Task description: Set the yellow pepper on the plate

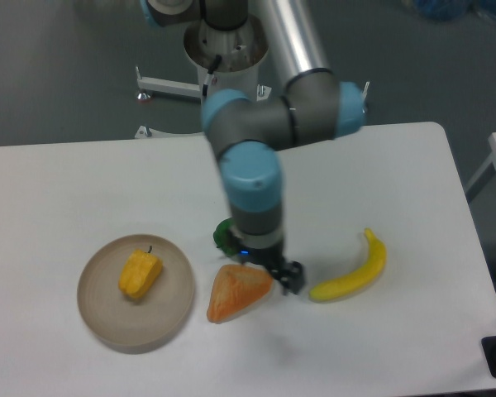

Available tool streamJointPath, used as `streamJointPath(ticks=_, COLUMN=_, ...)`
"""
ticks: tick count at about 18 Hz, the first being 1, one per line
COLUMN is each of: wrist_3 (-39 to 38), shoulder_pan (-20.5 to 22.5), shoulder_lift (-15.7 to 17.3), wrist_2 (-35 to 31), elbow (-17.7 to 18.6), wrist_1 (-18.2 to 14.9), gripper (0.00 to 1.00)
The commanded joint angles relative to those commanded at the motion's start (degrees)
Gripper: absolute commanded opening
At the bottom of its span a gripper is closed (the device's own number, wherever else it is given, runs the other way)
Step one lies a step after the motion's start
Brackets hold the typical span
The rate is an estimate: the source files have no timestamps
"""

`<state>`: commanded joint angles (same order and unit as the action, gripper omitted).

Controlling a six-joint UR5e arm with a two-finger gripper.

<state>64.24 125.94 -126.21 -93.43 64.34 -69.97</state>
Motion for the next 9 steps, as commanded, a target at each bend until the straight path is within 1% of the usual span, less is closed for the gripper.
streamJointPath(ticks=4, wrist_3=0.4, shoulder_pan=0.5, shoulder_lift=-1.8, wrist_2=-0.1, elbow=-0.1, wrist_1=2.7, gripper=1.0)
streamJointPath(ticks=6, wrist_3=0.4, shoulder_pan=1.2, shoulder_lift=-2.4, wrist_2=-0.1, elbow=-0.1, wrist_1=3.1, gripper=1.0)
streamJointPath(ticks=9, wrist_3=0.4, shoulder_pan=1.2, shoulder_lift=-2.9, wrist_2=-0.1, elbow=0.4, wrist_1=6.0, gripper=1.0)
